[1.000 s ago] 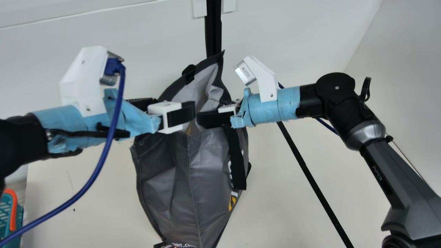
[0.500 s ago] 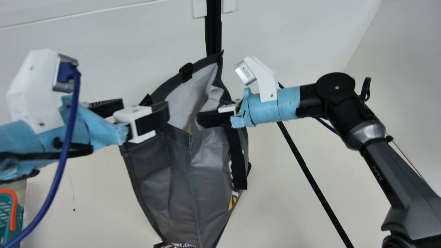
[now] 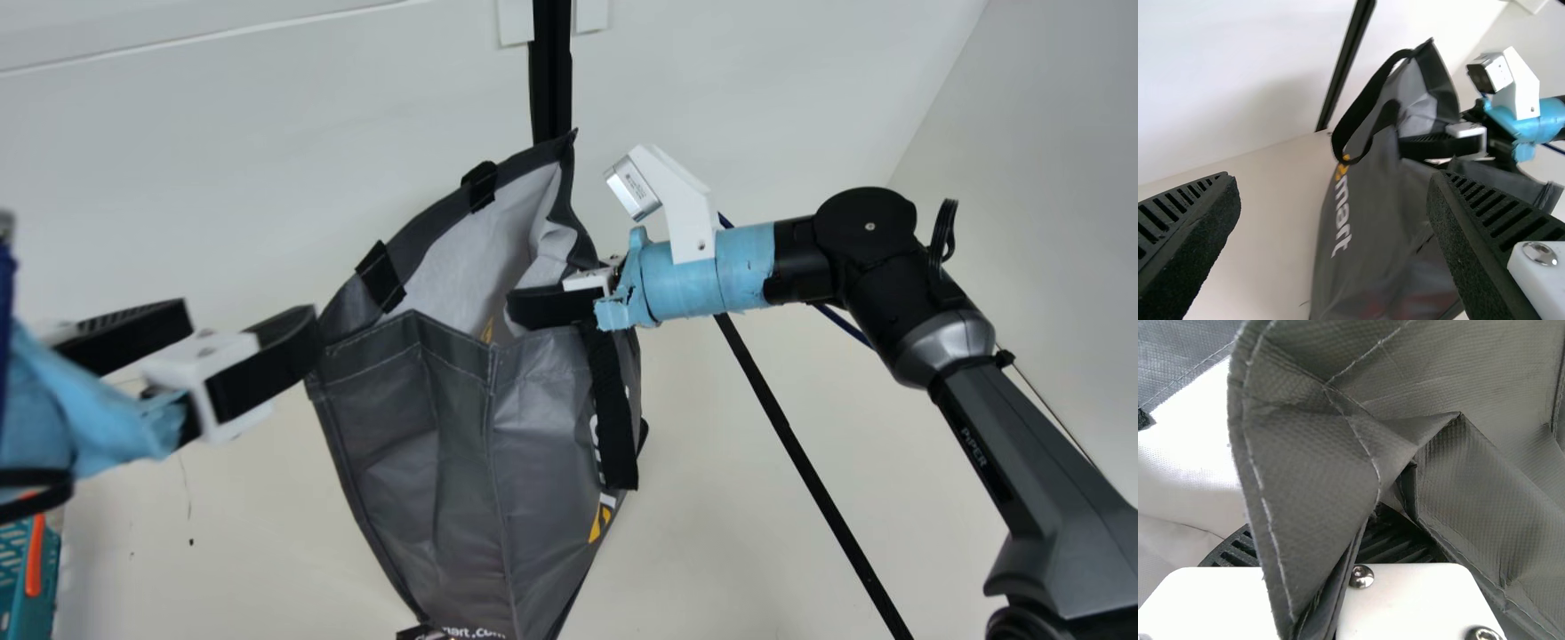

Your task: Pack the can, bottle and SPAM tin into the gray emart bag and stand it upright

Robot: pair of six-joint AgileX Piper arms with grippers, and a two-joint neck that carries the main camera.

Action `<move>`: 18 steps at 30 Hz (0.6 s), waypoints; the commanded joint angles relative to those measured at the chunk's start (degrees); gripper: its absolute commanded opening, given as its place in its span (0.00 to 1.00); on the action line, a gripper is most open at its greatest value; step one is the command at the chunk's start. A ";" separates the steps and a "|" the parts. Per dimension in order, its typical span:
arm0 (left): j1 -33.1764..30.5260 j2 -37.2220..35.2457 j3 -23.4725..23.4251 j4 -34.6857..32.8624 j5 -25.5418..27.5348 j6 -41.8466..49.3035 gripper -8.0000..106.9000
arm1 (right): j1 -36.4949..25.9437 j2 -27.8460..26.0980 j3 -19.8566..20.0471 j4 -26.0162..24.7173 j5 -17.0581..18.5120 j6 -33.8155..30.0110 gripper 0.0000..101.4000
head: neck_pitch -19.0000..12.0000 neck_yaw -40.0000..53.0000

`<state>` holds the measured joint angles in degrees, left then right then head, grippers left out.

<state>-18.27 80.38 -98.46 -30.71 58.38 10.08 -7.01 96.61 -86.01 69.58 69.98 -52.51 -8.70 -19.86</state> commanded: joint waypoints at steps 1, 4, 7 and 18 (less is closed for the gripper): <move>1.04 -2.16 1.55 0.72 0.72 -0.13 0.85 | 0.00 0.00 0.00 0.00 0.00 0.00 0.00 | -1.30 -0.14; 2.70 -4.66 3.54 1.81 1.87 -0.22 0.85 | 0.00 0.00 0.00 0.00 0.00 0.00 0.00 | -1.30 -0.14; 4.37 -6.92 5.44 3.71 3.25 -0.72 0.85 | 0.00 0.00 0.00 0.00 0.00 0.00 0.00 | -1.30 -0.14; 8.15 -12.61 10.58 15.37 9.17 -4.88 0.85 | 0.00 0.00 0.00 0.00 0.00 0.00 0.00 | -1.30 -0.14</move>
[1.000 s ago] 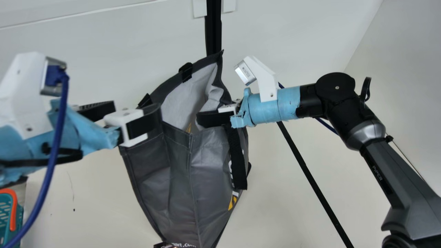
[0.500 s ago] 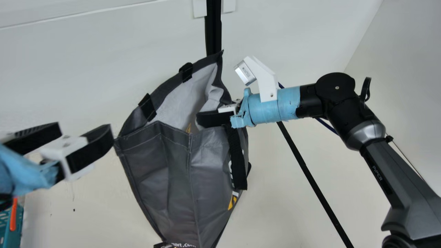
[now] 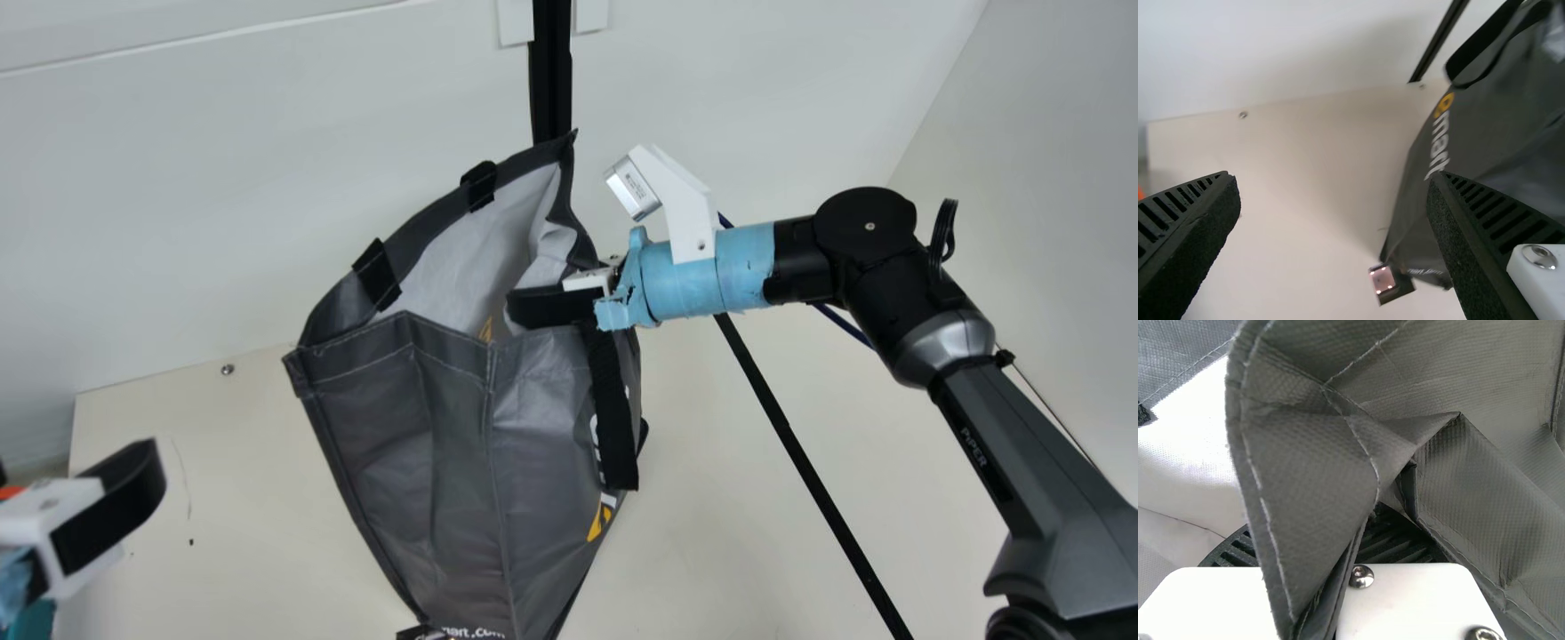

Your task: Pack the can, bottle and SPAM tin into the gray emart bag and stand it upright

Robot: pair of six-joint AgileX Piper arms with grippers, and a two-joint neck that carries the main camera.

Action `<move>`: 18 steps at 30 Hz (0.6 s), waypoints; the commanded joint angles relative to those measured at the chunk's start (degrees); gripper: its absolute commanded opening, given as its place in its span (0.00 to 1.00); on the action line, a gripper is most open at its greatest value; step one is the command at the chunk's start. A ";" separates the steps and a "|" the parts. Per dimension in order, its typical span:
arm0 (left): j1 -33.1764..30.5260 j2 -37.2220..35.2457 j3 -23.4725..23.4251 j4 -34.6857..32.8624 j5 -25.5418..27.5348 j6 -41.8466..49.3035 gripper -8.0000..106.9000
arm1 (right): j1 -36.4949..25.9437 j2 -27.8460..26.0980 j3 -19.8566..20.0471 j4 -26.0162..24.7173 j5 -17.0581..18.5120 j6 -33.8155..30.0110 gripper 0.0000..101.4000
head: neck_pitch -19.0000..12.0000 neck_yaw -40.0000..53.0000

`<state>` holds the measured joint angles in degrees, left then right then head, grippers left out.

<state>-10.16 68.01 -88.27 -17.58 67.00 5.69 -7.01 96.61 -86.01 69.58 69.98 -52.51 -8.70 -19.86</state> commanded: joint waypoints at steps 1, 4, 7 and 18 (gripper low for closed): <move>0.21 -0.64 0.84 3.26 1.00 -0.87 0.85 | 0.00 0.00 0.00 0.00 0.00 0.00 0.00 | -1.30 -0.14; 0.34 -1.73 2.01 6.58 2.40 -2.29 0.85 | 0.00 0.00 0.00 0.00 0.00 0.00 0.00 | -1.30 -0.14; -0.11 -2.71 4.06 9.99 2.90 -3.79 0.85 | 0.00 0.00 0.00 0.00 0.00 0.00 0.00 | -1.30 -0.14; -0.61 -3.75 6.75 12.88 3.10 -5.21 0.85 | 0.00 0.00 0.00 0.00 0.00 0.00 0.00 | -1.30 -0.14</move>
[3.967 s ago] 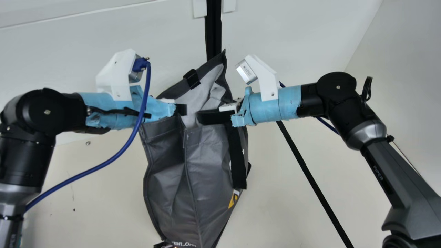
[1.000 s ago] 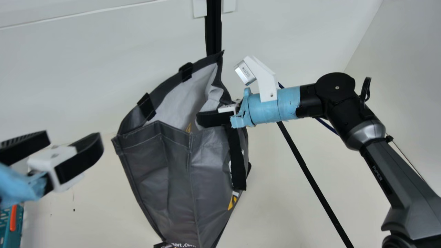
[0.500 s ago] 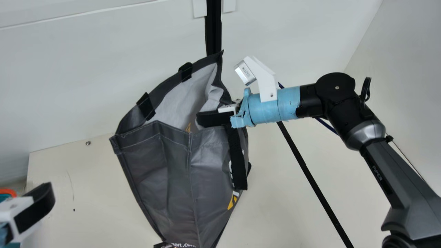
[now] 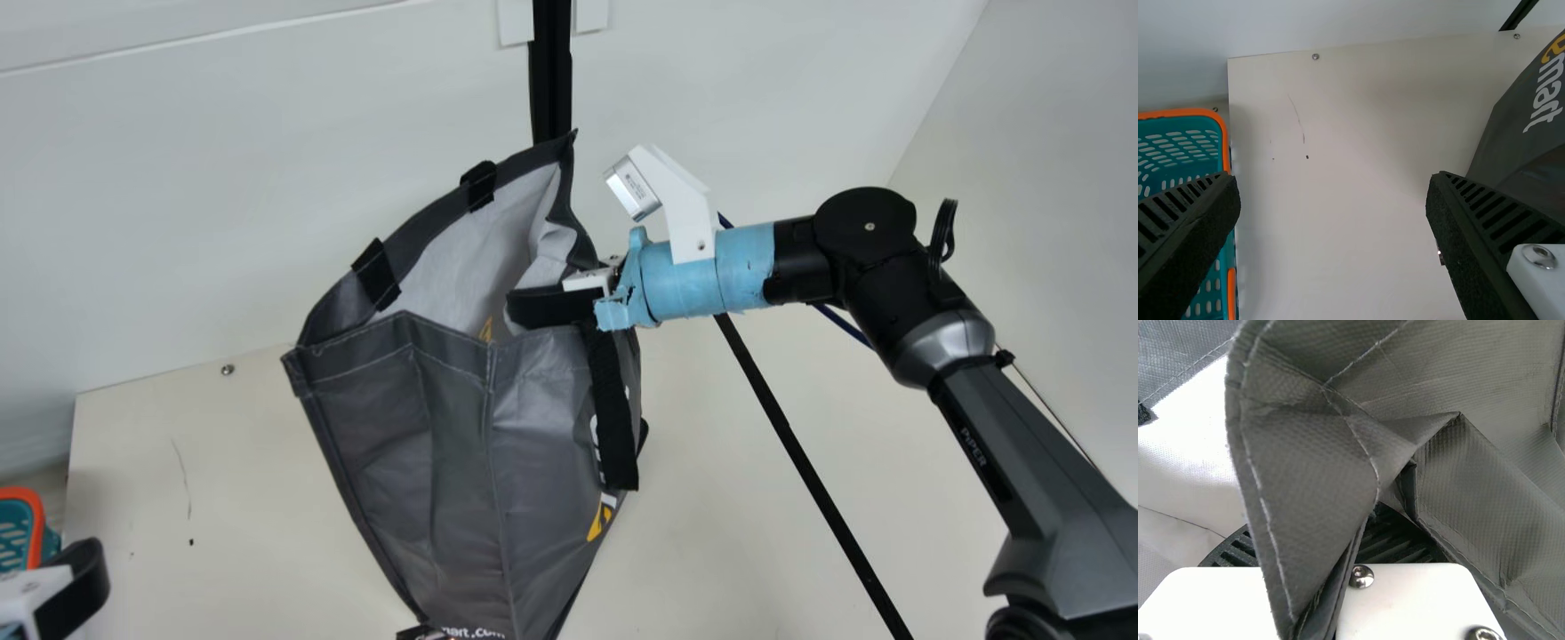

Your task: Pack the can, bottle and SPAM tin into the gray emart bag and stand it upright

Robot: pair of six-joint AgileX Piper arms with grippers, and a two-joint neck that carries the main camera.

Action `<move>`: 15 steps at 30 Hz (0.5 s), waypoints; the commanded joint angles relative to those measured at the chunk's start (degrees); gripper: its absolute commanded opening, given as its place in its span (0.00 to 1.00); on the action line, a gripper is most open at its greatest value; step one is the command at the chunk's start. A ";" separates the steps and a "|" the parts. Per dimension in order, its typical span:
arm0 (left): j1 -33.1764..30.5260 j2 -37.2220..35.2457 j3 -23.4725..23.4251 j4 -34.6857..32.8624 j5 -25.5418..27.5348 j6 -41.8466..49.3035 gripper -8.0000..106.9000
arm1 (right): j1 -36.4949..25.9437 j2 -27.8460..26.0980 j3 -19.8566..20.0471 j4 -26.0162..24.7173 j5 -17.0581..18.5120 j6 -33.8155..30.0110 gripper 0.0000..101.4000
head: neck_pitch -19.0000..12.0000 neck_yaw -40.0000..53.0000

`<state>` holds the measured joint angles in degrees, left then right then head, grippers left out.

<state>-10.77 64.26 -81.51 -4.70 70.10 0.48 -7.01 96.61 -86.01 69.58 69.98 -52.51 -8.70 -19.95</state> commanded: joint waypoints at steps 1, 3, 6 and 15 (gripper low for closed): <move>0.00 0.00 0.00 0.00 0.00 0.00 0.85 | 0.00 0.00 0.00 0.00 0.00 0.00 0.00 | -1.30 -0.05; 0.00 0.00 0.00 0.00 0.00 0.00 0.85 | 0.00 0.00 0.00 0.00 0.00 0.00 0.00 | -1.30 -0.05; 0.00 0.00 0.00 0.00 0.00 0.00 0.85 | 0.20 -1.72 1.26 -0.20 -0.08 0.59 0.00 | -1.30 -0.05; 0.00 0.00 0.00 0.00 0.00 0.00 0.85 | -1.13 -2.23 -2.27 -7.72 -1.66 1.99 0.00 | -1.30 -0.05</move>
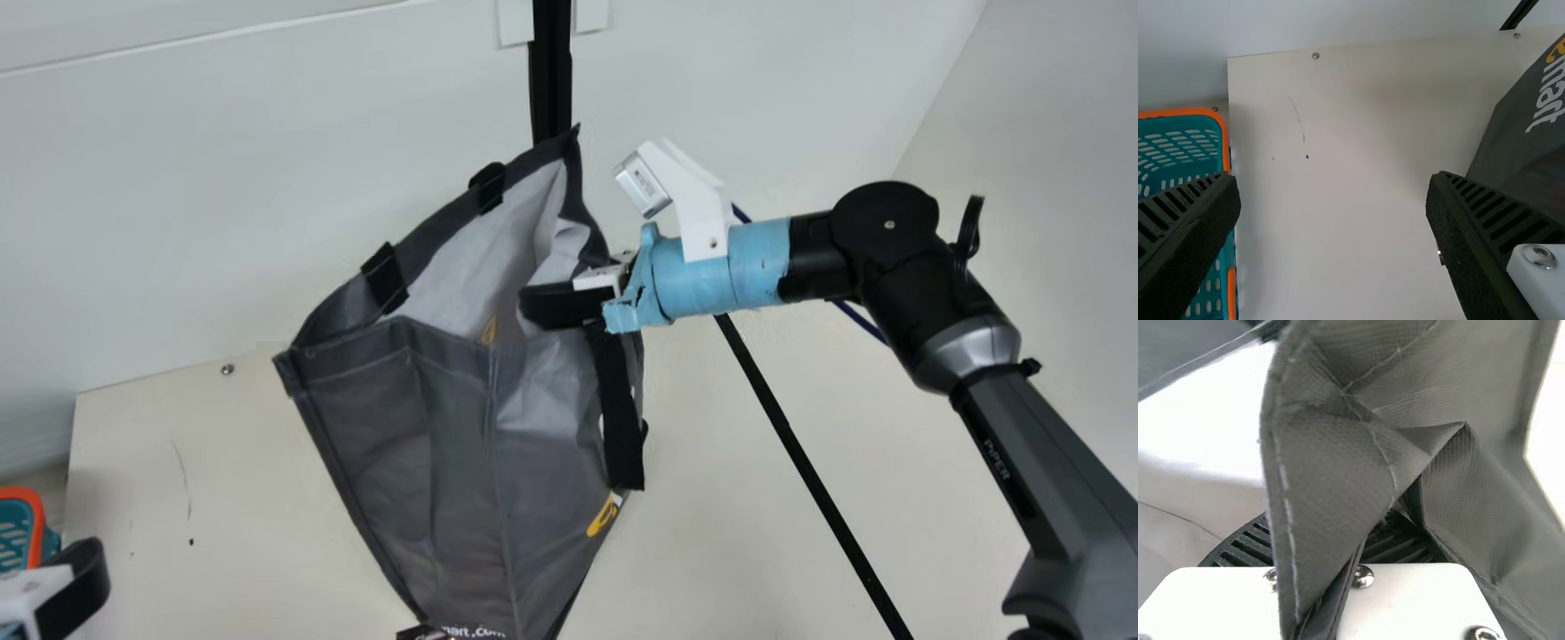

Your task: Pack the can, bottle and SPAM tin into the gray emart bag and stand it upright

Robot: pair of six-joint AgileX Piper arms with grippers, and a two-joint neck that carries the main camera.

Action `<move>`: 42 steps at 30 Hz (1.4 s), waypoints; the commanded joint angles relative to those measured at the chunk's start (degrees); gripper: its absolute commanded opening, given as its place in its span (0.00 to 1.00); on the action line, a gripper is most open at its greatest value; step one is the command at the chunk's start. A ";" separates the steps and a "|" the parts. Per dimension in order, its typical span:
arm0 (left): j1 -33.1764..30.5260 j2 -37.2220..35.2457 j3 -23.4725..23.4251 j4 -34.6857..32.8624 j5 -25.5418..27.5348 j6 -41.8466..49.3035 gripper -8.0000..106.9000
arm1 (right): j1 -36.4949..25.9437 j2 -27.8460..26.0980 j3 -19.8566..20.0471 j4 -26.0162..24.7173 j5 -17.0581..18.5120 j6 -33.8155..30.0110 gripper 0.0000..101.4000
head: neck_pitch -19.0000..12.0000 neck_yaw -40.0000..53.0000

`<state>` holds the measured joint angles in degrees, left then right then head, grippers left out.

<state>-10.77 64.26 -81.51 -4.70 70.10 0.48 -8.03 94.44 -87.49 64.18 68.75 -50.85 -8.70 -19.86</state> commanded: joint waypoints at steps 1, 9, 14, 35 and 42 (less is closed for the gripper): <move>0.00 0.00 0.00 0.00 0.00 0.00 0.85 | -0.26 -0.15 -1.42 -3.62 -0.69 0.77 0.00 | -1.30 -0.14; 0.00 0.00 0.00 0.00 0.00 0.00 0.85 | -1.61 -1.07 -5.96 -13.50 -2.04 4.65 0.00 | -1.30 -0.14; 0.00 0.00 0.00 0.00 0.00 0.00 0.85 | -2.60 -1.60 -8.39 -18.76 -2.37 6.82 0.00 | -1.30 -0.14; 0.00 0.00 0.00 0.00 0.00 0.00 0.85 | -9.58 -0.84 -17.43 -34.57 -2.55 12.69 0.00 | -1.30 -0.14; 0.00 0.00 0.00 0.00 0.00 0.00 0.85 | -13.44 0.28 -19.97 -38.61 -1.79 12.75 0.00 | -1.30 -0.14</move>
<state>-10.77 64.26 -81.51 -4.70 70.10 0.48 -20.88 94.67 -107.22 26.23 66.77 -38.00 -8.70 -19.86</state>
